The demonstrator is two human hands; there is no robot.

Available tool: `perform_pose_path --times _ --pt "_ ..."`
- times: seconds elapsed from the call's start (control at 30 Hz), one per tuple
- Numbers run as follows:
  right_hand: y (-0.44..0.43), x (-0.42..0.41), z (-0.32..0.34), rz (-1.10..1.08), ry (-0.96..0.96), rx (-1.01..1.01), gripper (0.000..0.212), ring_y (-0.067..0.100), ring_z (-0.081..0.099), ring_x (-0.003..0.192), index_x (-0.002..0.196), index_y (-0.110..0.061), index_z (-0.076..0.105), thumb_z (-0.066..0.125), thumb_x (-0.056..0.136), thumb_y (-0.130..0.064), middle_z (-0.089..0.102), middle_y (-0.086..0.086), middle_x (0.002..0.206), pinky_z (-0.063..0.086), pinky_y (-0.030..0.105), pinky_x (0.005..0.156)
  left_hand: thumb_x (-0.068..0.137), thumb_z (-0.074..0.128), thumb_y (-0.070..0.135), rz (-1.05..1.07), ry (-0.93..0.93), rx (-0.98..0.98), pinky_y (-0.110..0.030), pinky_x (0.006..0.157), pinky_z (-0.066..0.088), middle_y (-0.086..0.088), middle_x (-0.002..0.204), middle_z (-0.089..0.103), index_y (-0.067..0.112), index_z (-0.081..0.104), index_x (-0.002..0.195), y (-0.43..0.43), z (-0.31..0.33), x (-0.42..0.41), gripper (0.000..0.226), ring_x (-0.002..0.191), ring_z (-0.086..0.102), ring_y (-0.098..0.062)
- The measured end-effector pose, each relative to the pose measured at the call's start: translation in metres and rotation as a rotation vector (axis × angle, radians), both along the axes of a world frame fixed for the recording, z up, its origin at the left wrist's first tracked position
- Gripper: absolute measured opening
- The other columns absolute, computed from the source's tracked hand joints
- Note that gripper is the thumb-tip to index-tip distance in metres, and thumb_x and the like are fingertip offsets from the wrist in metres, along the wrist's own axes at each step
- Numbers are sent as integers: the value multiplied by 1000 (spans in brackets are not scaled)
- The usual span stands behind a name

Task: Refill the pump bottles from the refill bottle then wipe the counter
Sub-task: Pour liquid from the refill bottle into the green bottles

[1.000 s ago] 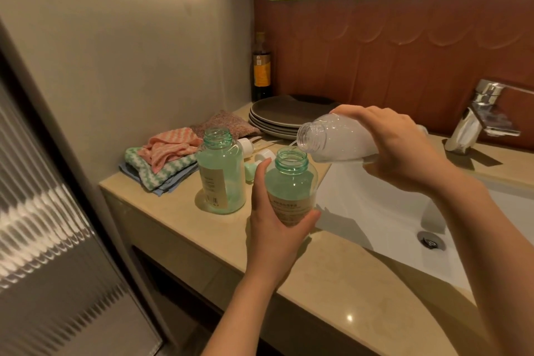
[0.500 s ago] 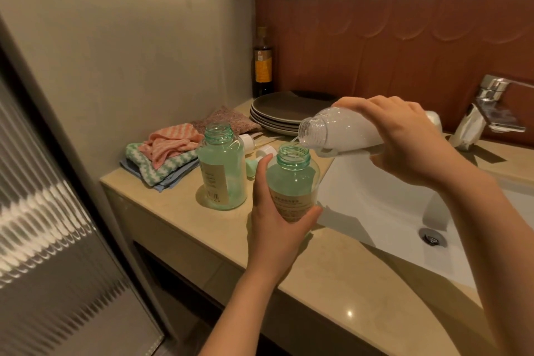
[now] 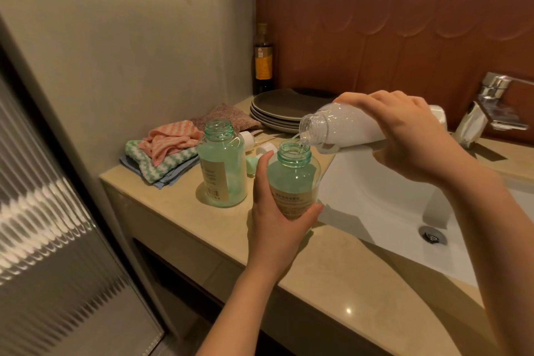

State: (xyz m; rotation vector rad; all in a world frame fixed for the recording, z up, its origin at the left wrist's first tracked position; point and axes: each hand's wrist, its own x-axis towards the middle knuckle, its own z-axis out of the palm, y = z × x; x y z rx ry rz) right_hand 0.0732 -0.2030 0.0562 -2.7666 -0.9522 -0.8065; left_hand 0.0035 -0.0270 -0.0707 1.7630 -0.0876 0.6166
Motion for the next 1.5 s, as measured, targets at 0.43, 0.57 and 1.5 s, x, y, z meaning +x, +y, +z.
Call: perform_pose_path --times 0.43,0.57,1.5 --pt "0 -1 1 -1 -8 -15 84 24 40 112 139 -41 26 66 77 0 48 3 126 28 40 97 70 83 20 -2 3 -1 -29 105 38 20 146 31 49 15 140 0 0 0 102 133 33 0" --pt "0 -2 2 -5 -13 -21 83 24 40 112 139 -41 26 65 77 0 48 3 125 28 39 96 70 83 21 0 -1 6 -30 106 37 20 147 29 49 14 140 0 0 0 102 134 32 0" --pt "0 -2 1 -12 -41 -34 85 23 41 109 139 -41 26 63 76 2 49 3 124 27 38 93 70 83 19 3 -3 0 -22 102 36 23 146 29 53 15 138 1 -1 0 102 133 31 3"
